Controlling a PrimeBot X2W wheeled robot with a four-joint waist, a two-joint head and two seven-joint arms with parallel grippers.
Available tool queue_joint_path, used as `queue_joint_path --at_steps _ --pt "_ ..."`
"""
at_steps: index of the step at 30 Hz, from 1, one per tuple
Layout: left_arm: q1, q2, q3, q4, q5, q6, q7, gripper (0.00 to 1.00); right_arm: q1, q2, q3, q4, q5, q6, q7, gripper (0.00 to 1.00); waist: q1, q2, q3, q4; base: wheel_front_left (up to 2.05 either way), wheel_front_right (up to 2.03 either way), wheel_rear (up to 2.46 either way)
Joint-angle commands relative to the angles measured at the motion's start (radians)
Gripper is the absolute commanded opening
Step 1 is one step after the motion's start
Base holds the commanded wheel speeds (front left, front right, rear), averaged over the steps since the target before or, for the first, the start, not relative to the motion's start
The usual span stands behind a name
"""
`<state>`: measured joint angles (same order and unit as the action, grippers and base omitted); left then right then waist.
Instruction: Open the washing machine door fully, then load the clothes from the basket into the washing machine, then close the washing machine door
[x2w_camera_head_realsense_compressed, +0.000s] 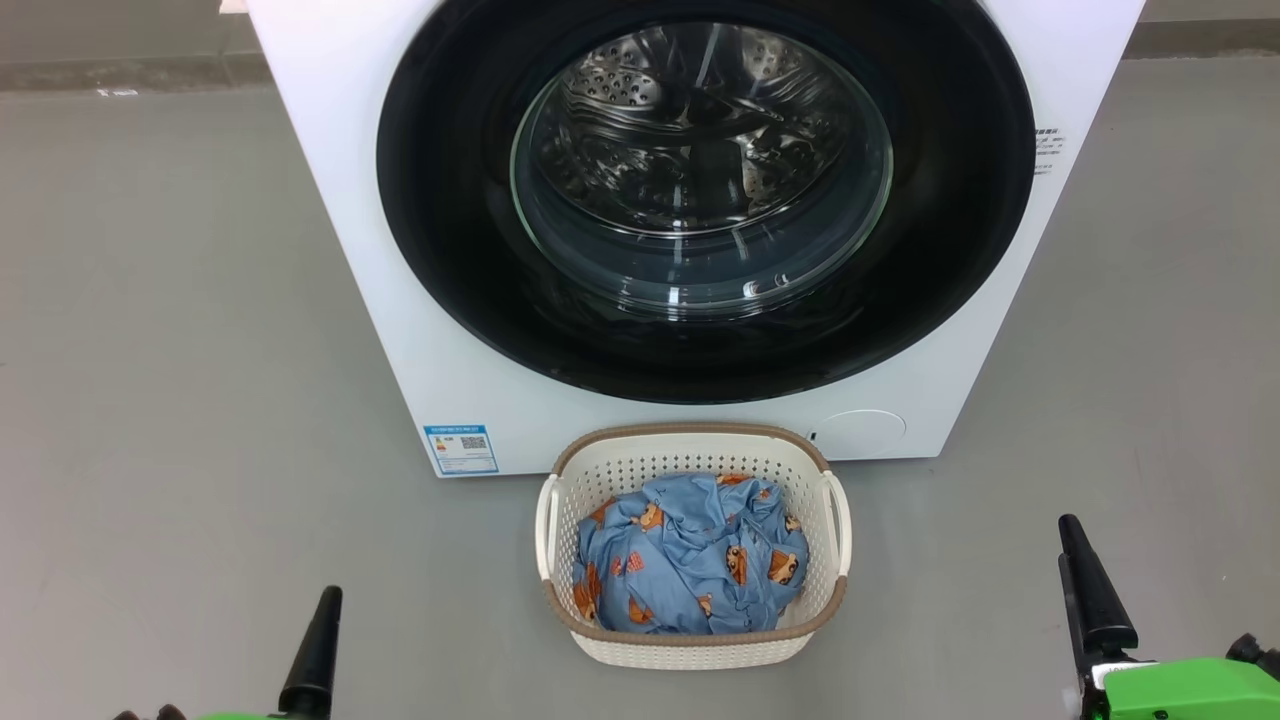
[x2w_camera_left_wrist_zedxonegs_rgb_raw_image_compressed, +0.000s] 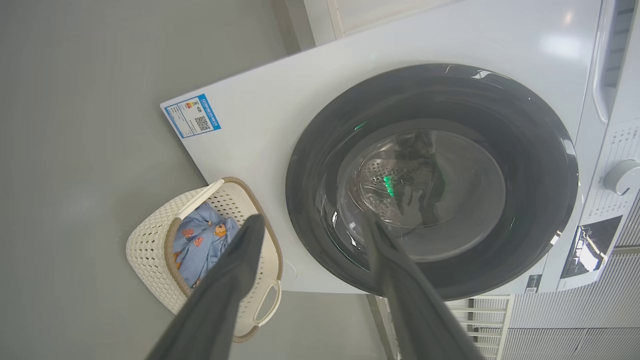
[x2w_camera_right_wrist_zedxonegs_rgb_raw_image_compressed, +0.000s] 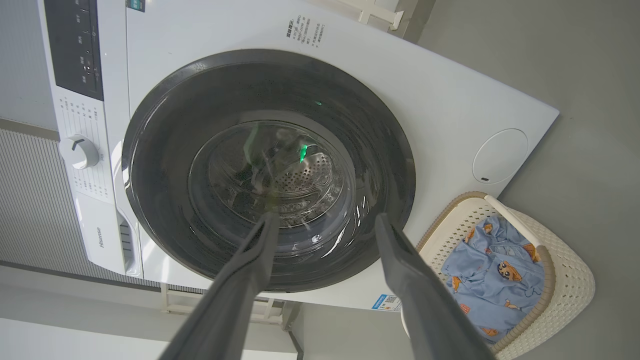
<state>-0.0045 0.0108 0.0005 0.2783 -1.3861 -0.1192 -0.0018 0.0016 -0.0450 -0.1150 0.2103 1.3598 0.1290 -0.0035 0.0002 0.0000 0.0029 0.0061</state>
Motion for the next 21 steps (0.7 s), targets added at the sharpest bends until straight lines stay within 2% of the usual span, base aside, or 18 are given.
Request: queue_joint_path --at_steps 1,21 --pt "-0.037 0.018 0.006 -0.033 0.026 -0.005 -0.012 1.00 -0.010 -0.017 0.010 -0.038 -0.030 0.001 -0.012 1.00 -0.0001 0.0000 0.000 0.000 0.00 0.00 0.00" --pt "-0.045 0.023 -0.031 -0.052 0.338 -0.007 -0.071 1.00 -0.005 -0.078 0.073 -0.089 -0.355 0.001 -0.070 1.00 -0.0001 0.0000 0.001 0.004 0.00 0.00 0.00"
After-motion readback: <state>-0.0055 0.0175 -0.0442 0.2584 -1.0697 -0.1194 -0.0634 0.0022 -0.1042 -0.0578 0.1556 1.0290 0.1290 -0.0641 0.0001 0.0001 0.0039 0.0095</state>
